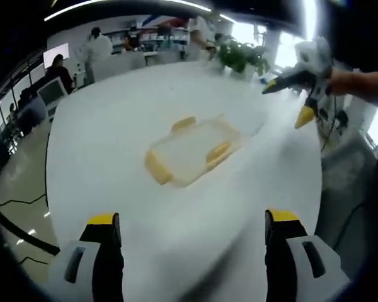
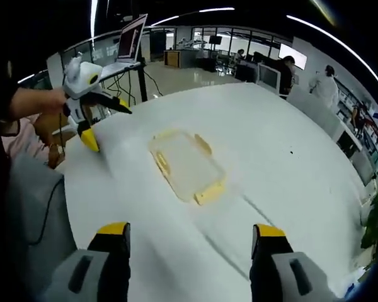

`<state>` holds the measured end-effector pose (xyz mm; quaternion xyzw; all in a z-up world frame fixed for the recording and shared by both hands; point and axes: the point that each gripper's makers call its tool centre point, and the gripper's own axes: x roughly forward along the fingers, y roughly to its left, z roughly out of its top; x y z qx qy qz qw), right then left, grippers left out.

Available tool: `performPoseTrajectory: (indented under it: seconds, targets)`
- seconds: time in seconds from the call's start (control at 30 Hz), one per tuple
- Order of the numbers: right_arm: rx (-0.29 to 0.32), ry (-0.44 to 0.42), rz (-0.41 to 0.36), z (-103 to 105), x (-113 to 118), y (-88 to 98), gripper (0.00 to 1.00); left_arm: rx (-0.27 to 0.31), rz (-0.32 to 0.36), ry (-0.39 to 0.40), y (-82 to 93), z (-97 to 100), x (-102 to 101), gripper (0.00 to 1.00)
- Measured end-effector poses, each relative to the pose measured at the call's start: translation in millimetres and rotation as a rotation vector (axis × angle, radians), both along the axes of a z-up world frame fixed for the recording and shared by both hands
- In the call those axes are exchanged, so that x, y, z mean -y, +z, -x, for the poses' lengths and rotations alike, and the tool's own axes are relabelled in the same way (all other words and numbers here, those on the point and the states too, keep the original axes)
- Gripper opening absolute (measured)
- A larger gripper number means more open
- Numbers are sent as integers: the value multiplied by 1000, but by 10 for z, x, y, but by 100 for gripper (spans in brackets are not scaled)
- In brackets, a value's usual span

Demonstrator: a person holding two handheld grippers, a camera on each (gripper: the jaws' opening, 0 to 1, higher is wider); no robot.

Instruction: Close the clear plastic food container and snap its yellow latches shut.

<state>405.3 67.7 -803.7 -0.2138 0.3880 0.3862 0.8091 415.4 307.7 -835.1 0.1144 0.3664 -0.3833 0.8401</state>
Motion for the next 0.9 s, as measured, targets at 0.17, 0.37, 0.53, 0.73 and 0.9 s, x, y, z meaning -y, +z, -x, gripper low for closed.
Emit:
performPoseTrajectory:
  seconds: [0.17, 0.37, 0.53, 0.73, 0.9]
  targets:
    - [-10, 58, 10, -85, -98, -79, 81, 2, -17, -29, -23, -123, -30, 93]
    - [-2, 85, 10, -264, -156, -113, 81, -11, -18, -48, -40, -248, -31, 93]
    - [-4, 94, 18, -323, -132, -189, 81, -20, -41, -75, -126, -262, -1, 94]
    - [40, 192, 48, -424, -180, -221, 85, 42, -93, -180, -132, -371, 80, 95]
    - [46, 303, 90, -435, -245, -258, 85, 69, -138, -303, -171, -433, 179, 96]
